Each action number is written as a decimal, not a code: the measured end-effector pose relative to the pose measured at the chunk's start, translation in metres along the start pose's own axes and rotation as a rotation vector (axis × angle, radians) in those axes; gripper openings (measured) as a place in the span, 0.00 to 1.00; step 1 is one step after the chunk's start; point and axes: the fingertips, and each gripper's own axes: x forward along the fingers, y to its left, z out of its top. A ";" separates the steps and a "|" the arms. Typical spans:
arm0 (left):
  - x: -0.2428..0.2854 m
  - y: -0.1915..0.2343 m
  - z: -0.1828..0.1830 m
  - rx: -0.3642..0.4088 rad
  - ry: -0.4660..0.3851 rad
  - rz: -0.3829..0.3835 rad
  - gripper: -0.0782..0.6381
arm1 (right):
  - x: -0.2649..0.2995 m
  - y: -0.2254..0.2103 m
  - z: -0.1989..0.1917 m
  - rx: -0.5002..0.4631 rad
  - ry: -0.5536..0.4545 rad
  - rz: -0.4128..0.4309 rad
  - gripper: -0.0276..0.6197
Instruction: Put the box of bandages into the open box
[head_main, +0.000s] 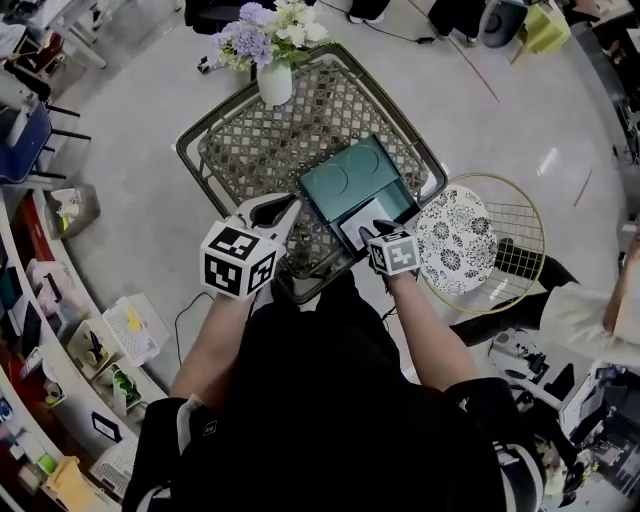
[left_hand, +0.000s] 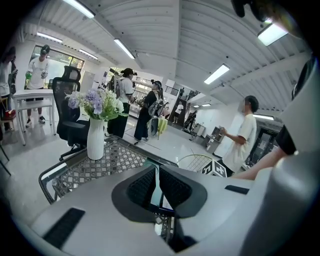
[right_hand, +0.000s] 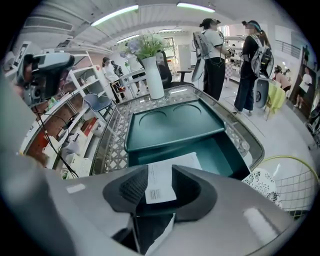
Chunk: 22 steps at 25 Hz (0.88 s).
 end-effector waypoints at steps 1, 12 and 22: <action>-0.002 -0.001 0.001 0.004 -0.006 -0.002 0.15 | -0.003 0.000 0.001 0.000 -0.010 -0.005 0.29; -0.053 0.000 -0.001 0.049 -0.092 -0.019 0.15 | -0.038 0.036 0.012 0.010 -0.143 -0.077 0.28; -0.060 -0.027 -0.025 0.054 -0.096 -0.114 0.15 | -0.069 0.083 -0.041 -0.045 -0.112 -0.079 0.28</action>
